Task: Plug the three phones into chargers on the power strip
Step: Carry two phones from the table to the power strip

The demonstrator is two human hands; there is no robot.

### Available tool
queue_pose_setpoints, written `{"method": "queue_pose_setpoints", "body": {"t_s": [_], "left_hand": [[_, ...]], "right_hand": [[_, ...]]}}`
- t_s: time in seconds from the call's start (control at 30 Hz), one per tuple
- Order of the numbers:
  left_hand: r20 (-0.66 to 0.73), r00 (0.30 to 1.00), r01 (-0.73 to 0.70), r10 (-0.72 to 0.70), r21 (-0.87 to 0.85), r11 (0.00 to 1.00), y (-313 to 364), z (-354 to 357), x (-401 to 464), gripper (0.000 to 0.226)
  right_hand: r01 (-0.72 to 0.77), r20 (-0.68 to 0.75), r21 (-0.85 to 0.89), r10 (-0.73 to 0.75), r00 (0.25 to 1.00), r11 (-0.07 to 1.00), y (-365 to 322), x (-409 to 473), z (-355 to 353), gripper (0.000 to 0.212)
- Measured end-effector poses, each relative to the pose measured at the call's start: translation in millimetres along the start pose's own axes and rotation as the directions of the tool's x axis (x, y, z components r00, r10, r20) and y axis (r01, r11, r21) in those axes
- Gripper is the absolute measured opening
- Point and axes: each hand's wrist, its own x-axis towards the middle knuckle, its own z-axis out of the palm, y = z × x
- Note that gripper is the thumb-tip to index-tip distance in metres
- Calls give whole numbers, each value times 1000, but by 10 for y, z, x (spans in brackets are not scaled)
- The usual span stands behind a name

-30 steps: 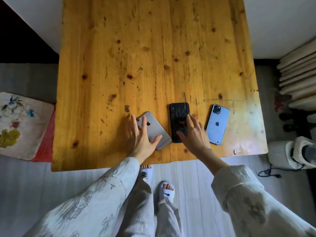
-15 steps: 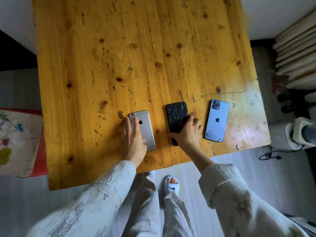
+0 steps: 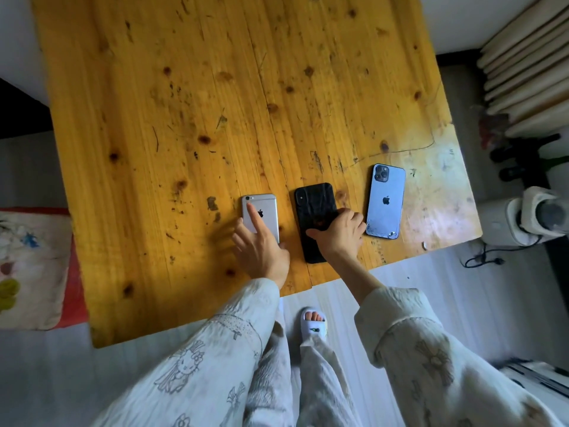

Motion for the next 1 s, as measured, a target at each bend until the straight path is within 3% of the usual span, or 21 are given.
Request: {"method": "queue_pose_setpoints", "body": {"t_s": [0.07,0.17,0.23,0.33,0.47,0.57,0.67,0.73,0.87,1.0], "left_hand": [[-2,1000,-2,2,7,1000,-6,10,12,103],[102,993,72,-63,-88,993,-31,20,133,104],[185,980,124,-79,-245,962,-58,7,205,91],[279,957,188,-75,-402,896,-69,-129,187,51],[373,927,209,-36,-436,875,-38,-275,35,45],[427,903,169,51,-462,871,85,-318,-216,45],[456,878,132,145,-523,842,314,-292,-595,43],[484,842,81,239,-550,831,498,-224,-914,40],[570,714,-38,408,-550,834,876,-22,-1750,35],[630,537,-166,561,-573,803,1136,251,-2843,20]], "right_hand": [[23,12,21,-23,1000,1000,57,13,-15,63],[56,31,59,-58,998,997,151,43,-40,52],[40,65,105,-47,997,994,205,48,-95,41],[-23,182,245,-23,983,969,290,-9,-229,26],[-150,249,462,35,968,874,519,-219,-366,23],[-250,259,626,106,960,739,890,-464,-551,20],[-326,297,810,139,945,487,1395,-796,-842,10],[-317,283,885,146,948,342,1793,-1046,-1054,16],[-214,180,964,207,962,157,2658,-1615,-1420,15],[-95,92,995,315,945,-4,3665,-2342,-1619,12]]}}
